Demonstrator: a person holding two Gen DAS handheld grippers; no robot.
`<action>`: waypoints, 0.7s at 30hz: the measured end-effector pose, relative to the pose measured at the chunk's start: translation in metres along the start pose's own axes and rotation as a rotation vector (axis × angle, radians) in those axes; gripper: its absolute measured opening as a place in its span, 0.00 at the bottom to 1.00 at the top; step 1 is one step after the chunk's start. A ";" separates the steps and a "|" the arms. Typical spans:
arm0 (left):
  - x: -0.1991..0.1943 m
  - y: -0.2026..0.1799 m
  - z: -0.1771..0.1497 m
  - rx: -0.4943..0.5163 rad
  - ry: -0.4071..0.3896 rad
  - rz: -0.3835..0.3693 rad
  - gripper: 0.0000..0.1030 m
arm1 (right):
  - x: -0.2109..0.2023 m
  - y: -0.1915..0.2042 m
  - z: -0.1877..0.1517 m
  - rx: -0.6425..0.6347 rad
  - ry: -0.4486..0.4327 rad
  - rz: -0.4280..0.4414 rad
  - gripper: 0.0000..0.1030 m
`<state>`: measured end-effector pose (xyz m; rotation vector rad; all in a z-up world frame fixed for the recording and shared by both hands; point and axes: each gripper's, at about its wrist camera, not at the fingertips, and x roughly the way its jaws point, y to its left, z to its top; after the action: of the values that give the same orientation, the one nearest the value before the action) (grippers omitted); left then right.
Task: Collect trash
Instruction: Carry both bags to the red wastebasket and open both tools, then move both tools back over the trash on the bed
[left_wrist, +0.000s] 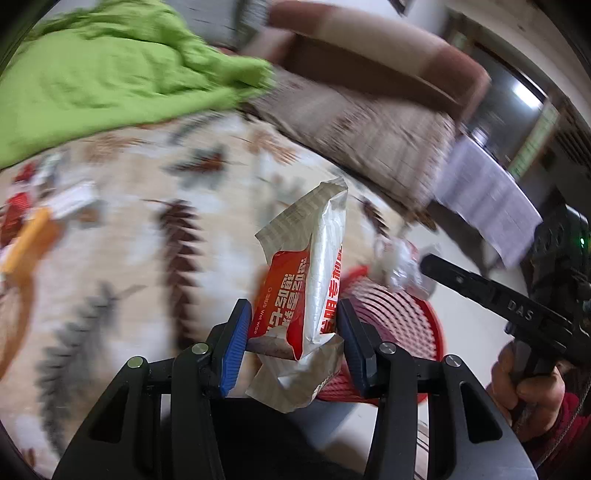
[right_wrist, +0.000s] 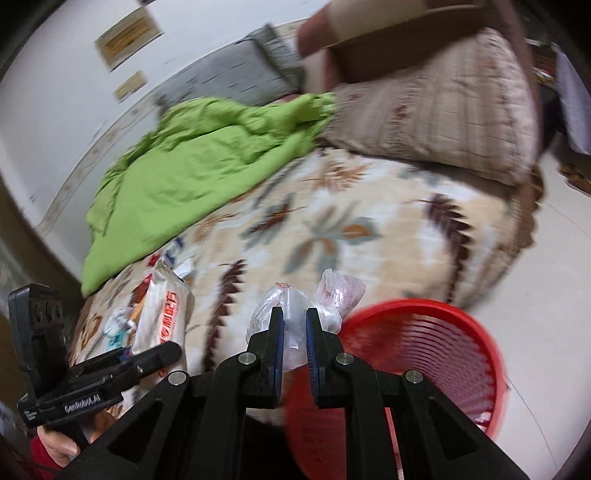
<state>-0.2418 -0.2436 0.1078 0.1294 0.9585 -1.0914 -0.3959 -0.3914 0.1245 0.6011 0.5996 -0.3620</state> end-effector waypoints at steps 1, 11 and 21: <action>0.006 -0.010 -0.001 0.012 0.013 -0.016 0.45 | -0.006 -0.010 -0.002 0.017 -0.003 -0.014 0.12; 0.057 -0.072 -0.002 0.085 0.156 -0.126 0.59 | -0.027 -0.067 -0.015 0.113 -0.006 -0.116 0.32; 0.005 -0.029 0.002 0.020 0.023 -0.010 0.64 | -0.011 -0.023 -0.001 0.037 -0.037 -0.033 0.43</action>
<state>-0.2634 -0.2627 0.1155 0.1539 0.9704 -1.1109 -0.4164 -0.4071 0.1211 0.6192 0.5689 -0.4150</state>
